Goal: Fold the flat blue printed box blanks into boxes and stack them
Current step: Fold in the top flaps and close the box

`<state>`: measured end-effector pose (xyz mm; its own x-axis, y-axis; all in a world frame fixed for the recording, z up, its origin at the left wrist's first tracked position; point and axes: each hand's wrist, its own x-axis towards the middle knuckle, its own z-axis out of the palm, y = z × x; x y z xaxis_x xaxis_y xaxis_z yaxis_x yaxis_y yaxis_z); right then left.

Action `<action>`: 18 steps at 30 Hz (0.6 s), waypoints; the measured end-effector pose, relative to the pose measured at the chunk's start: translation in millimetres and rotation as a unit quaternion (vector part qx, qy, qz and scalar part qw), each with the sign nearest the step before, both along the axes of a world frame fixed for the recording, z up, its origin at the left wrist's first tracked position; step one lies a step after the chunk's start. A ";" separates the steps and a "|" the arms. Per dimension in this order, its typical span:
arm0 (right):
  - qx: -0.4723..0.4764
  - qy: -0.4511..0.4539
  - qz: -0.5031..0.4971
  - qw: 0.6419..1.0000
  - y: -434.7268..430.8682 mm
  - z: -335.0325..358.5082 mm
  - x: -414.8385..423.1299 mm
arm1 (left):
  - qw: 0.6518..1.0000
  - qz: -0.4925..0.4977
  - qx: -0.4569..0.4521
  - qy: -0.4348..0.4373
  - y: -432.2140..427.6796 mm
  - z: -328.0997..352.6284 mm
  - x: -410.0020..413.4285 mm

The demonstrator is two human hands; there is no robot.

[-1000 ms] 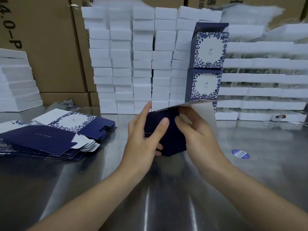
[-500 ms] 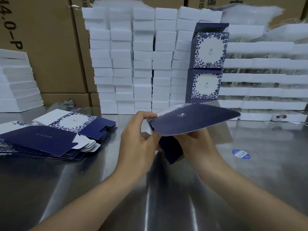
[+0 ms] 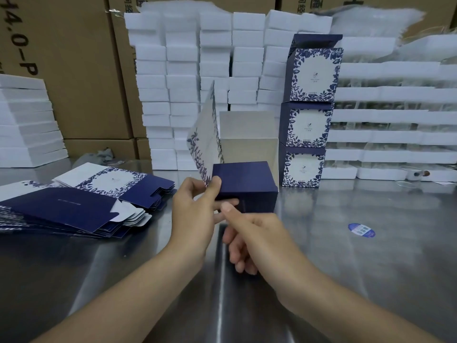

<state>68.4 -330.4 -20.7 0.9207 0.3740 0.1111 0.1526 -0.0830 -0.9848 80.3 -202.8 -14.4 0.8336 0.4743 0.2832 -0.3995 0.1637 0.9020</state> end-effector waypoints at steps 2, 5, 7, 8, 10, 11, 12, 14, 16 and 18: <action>0.012 0.077 -0.015 0.997 -0.3 0.3 4.8 | 1.000 -0.001 0.015 0.002 -2.0 0.9 -2.1; 0.069 0.150 -0.037 0.986 -2.4 0.7 9.6 | 0.999 -0.012 0.043 -0.009 -4.2 -1.4 -3.0; 0.122 0.185 -0.042 0.974 -5.1 3.0 9.0 | 0.997 -0.029 0.072 -0.021 -8.0 -2.6 -4.7; 0.146 0.197 -0.046 0.968 -6.8 4.1 8.9 | 0.995 -0.036 0.083 -0.028 -9.7 -3.1 -5.8; 0.185 0.208 -0.052 0.959 -9.2 4.6 9.6 | 0.994 -0.043 0.093 -0.042 -12.4 -3.3 -7.1; 0.198 0.207 -0.053 0.957 -9.5 4.8 10.1 | 0.993 -0.046 0.093 -0.050 -13.8 -3.1 -7.6; 0.206 0.204 -0.053 0.955 -9.1 5.2 10.0 | 0.993 -0.050 0.090 -0.057 -15.4 -3.2 -8.0; 0.220 0.198 -0.057 0.954 -8.0 5.5 9.7 | 0.994 -0.053 0.077 -0.065 -17.9 -4.1 -8.0; 0.230 0.197 -0.064 0.951 -7.3 5.4 9.5 | 0.996 -0.052 0.060 -0.039 -19.1 -5.3 -8.2; 0.240 0.199 -0.067 0.948 -7.6 5.3 10.2 | 0.995 -0.034 0.079 0.042 -19.6 -7.4 -8.4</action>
